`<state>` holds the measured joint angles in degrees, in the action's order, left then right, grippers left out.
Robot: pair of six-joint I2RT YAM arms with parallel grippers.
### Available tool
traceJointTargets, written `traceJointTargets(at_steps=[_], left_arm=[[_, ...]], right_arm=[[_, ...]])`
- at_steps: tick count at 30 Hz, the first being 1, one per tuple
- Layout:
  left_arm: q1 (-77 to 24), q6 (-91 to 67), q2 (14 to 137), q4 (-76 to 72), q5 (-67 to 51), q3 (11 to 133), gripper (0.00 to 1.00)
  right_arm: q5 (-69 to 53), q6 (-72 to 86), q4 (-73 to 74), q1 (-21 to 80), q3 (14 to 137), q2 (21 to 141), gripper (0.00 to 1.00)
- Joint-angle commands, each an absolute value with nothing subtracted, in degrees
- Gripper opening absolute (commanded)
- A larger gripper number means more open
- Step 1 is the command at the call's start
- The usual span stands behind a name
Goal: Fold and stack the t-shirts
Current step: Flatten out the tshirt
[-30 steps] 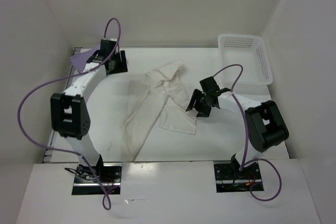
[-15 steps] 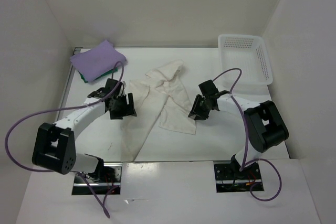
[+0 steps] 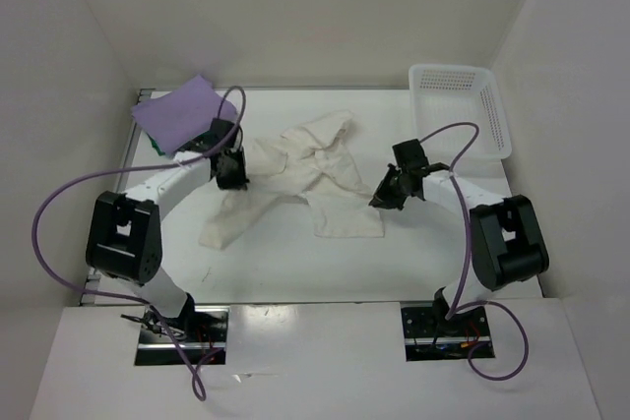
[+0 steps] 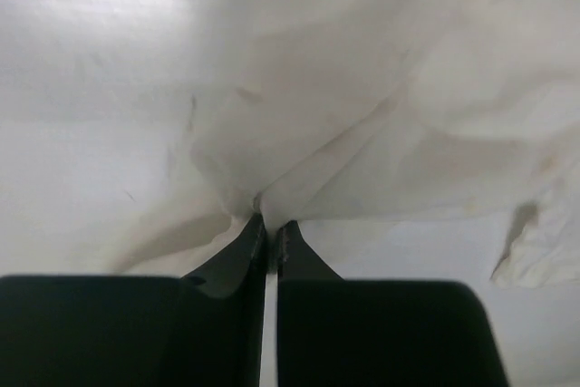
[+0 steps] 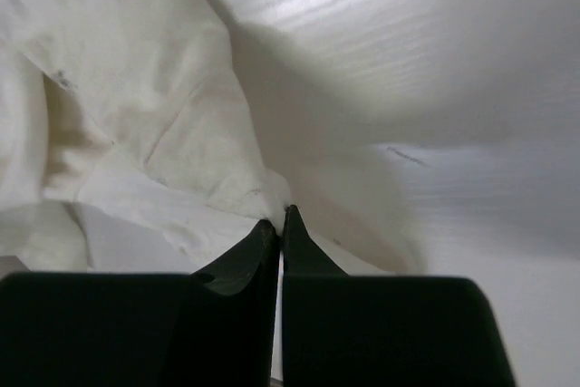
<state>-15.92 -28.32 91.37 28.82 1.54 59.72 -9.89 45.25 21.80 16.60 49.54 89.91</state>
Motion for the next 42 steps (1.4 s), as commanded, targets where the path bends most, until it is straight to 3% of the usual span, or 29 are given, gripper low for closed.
traceJointTargets(at_steps=[1, 7, 15, 20, 21, 22, 23, 26, 28, 36, 42], left_arm=[[-11.61, -24.79, 94.91, 24.43, 5.54, 73.07, 0.00], [-7.38, -24.26, 103.71, 26.98, 1.77, 90.34, 0.01], [-6.15, -23.56, 86.60, 34.53, -5.78, 90.53, 0.03], [-4.13, -22.94, 81.83, 39.72, -11.86, 93.25, 0.14], [-4.13, -22.94, 80.87, 39.73, -13.17, 93.25, 0.19], [-4.13, -22.94, 80.08, 38.94, -15.79, 90.21, 0.41], [-4.13, -22.24, 80.07, 37.63, -16.43, 88.17, 0.52], [-2.03, -22.24, 80.68, 34.65, -17.75, 80.90, 0.75], [-1.49, -23.12, 81.47, 32.53, -18.18, 77.54, 0.80], [-1.41, -26.19, 84.29, 26.28, -18.90, 65.93, 0.80], [-10.97, -23.82, 88.24, 25.66, -11.97, 64.51, 0.71]], right_arm=[[-7.73, 44.12, 22.93, 12.06, 52.90, 85.00, 0.00], [-9.05, 42.28, 24.60, 8.35, 56.41, 85.52, 0.00], [-14.13, 36.66, 34.00, 6.52, 70.64, 75.32, 0.00], [-24.42, 36.65, 37.35, 4.04, 82.17, 73.13, 0.00], [-24.96, 36.65, 37.35, 4.04, 82.18, 72.60, 0.00], [-24.96, 36.65, 37.35, 4.04, 81.48, 72.60, 0.00], [-25.83, 37.26, 35.96, 4.04, 79.91, 71.81, 0.00], [-26.37, 37.27, 35.42, 4.04, 70.86, 70.66, 0.00], [-25.14, 37.27, 34.02, 4.04, 63.42, 68.91, 0.00], [-22.86, 36.12, 33.40, 4.04, 57.49, 68.38, 0.00], [-23.37, 36.21, 31.12, 4.04, 53.26, 68.91, 0.00]])
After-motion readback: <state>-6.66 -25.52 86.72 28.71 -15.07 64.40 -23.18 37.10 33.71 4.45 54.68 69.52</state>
